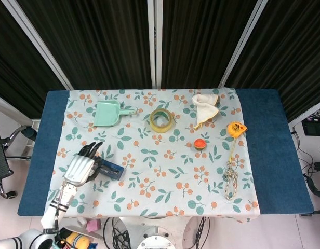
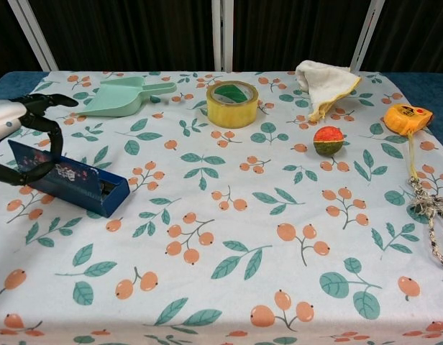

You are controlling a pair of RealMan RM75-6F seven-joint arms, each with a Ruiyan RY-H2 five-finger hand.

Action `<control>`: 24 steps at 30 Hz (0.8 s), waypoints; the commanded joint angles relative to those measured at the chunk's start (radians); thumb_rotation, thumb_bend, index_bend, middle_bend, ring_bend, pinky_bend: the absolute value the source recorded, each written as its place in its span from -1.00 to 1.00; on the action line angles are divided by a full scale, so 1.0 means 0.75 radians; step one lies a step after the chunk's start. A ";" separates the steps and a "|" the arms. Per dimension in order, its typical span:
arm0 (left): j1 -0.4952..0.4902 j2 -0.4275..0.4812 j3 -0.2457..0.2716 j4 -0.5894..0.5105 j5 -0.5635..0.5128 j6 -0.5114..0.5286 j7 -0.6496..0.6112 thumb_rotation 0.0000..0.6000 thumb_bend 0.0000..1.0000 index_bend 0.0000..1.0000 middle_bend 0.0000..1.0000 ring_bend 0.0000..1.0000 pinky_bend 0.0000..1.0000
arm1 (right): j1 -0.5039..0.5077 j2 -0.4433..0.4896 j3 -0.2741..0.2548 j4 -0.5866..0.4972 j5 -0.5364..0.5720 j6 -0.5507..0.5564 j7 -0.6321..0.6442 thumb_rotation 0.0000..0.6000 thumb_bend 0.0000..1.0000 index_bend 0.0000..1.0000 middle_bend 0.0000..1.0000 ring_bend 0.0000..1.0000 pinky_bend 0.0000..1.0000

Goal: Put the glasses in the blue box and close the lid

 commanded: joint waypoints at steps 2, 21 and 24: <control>-0.036 -0.047 -0.051 0.046 -0.051 -0.065 0.040 1.00 -0.16 0.46 -0.88 -0.90 -0.71 | 0.000 0.004 0.006 0.000 0.015 -0.004 0.003 1.00 -0.54 -1.00 -1.00 -1.00 -1.00; -0.051 -0.151 -0.151 0.167 -0.099 -0.051 0.062 1.00 -0.59 -1.00 -1.00 -0.90 -0.71 | -0.004 -0.007 0.012 0.022 0.038 -0.007 0.022 1.00 -0.54 -1.00 -1.00 -1.00 -1.00; -0.041 -0.150 -0.157 0.164 -0.098 -0.032 0.051 1.00 -0.69 -1.00 -1.00 -0.90 -0.71 | -0.005 -0.005 0.011 0.017 0.035 -0.004 0.021 1.00 -0.54 -1.00 -1.00 -1.00 -1.00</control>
